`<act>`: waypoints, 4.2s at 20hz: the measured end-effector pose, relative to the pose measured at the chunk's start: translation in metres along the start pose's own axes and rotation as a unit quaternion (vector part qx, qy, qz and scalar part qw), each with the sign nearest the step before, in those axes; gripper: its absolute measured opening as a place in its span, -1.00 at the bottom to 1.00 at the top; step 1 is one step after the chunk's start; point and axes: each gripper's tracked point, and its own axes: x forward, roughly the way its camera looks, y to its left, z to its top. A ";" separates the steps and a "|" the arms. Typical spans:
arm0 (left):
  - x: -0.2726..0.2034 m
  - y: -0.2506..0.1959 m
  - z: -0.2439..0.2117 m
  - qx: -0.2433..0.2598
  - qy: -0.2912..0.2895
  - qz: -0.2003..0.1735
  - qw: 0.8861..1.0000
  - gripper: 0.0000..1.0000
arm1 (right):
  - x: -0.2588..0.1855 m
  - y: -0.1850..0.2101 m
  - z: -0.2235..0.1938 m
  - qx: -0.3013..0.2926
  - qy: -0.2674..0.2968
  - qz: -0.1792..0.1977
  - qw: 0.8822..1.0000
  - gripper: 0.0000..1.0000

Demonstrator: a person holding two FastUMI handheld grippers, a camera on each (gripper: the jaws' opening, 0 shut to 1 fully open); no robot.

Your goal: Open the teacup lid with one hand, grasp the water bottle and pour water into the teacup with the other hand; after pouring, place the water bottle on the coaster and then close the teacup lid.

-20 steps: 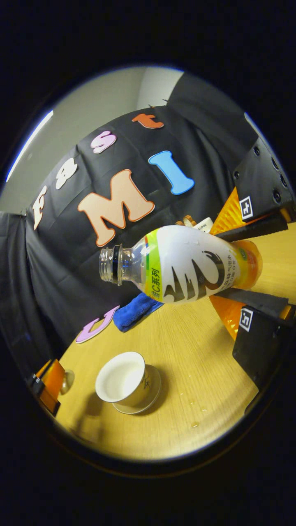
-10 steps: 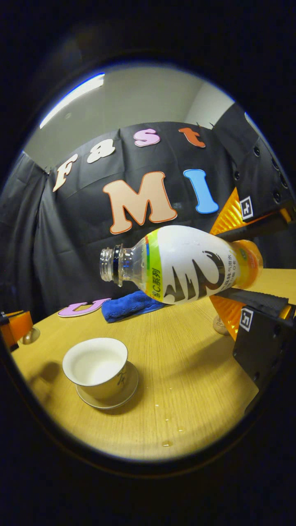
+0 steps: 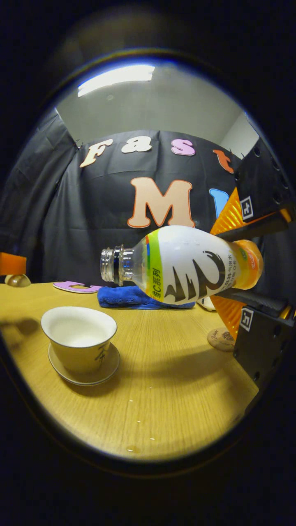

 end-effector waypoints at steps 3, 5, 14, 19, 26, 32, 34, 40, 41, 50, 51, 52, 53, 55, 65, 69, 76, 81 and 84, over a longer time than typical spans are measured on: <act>0.000 -0.001 0.000 0.000 0.000 0.000 1.000 -0.44 | -0.004 -0.005 0.003 -0.034 -0.008 -0.018 0.999 0.24; 0.000 0.000 0.000 0.000 0.000 0.000 1.000 -0.44 | -0.004 -0.007 0.006 -0.055 -0.013 -0.028 0.998 0.22; 0.000 -0.001 0.000 -0.001 0.000 0.000 1.000 -0.44 | -0.005 -0.013 0.010 -0.101 -0.026 -0.070 0.992 0.28; 0.000 -0.001 0.000 -0.001 0.000 0.001 1.000 -0.44 | -0.007 -0.017 0.015 -0.126 -0.035 -0.090 0.987 0.27; 0.000 -0.001 0.000 -0.001 0.000 0.001 1.000 -0.44 | -0.008 -0.018 0.022 -0.156 -0.044 -0.109 0.981 0.20; 0.000 -0.001 -0.001 -0.001 0.000 0.001 1.000 -0.44 | -0.001 0.004 0.003 -0.030 -0.010 -0.021 0.999 0.22; 0.000 -0.001 -0.001 0.000 0.000 0.001 1.000 -0.44 | 0.002 0.029 -0.004 0.084 0.013 0.045 0.995 0.18; 0.000 -0.001 0.000 0.000 0.000 0.001 1.000 -0.44 | -0.014 0.055 0.004 0.420 0.054 0.139 0.895 0.25; -0.001 -0.001 0.000 0.000 0.000 0.001 1.000 -0.44 | -0.017 0.053 0.006 0.472 0.064 0.142 0.867 0.27; 0.000 0.000 0.000 0.000 0.000 0.000 1.000 -0.44 | -0.026 0.031 0.023 0.774 0.039 0.088 0.626 0.28; 0.000 0.000 0.000 0.000 0.000 0.000 1.000 -0.44 | -0.024 0.036 0.028 0.782 0.046 0.089 0.615 0.25; 0.000 0.000 0.000 0.000 0.000 0.000 1.000 -0.44 | -0.023 0.040 0.025 0.786 0.057 0.088 0.610 0.28; 0.000 0.000 0.000 0.000 0.000 0.000 1.000 -0.44 | -0.025 0.039 0.026 0.786 0.067 0.090 0.608 0.27; 0.000 0.000 0.000 0.000 0.000 0.000 1.000 -0.44 | -0.028 0.034 0.025 0.786 0.081 0.092 0.606 0.28; 0.001 0.000 0.000 0.000 0.000 -0.003 1.000 -0.44 | -0.032 0.039 0.023 0.788 0.108 0.108 0.596 0.29; 0.000 -0.001 0.000 0.000 0.000 -0.004 1.000 -0.44 | -0.032 0.040 0.022 0.778 0.107 0.109 0.609 0.43; 0.000 -0.001 0.000 0.000 0.000 -0.005 1.000 -0.44 | -0.033 0.048 0.025 0.770 0.097 0.117 0.620 0.52; 0.001 -0.001 0.000 -0.001 -0.001 -0.005 1.000 -0.44 | -0.043 0.051 0.029 0.765 0.094 0.124 0.625 0.82; 0.000 -0.001 -0.001 -0.001 0.001 -0.005 1.000 -0.45 | -0.052 0.052 0.027 0.762 0.101 0.124 0.627 0.83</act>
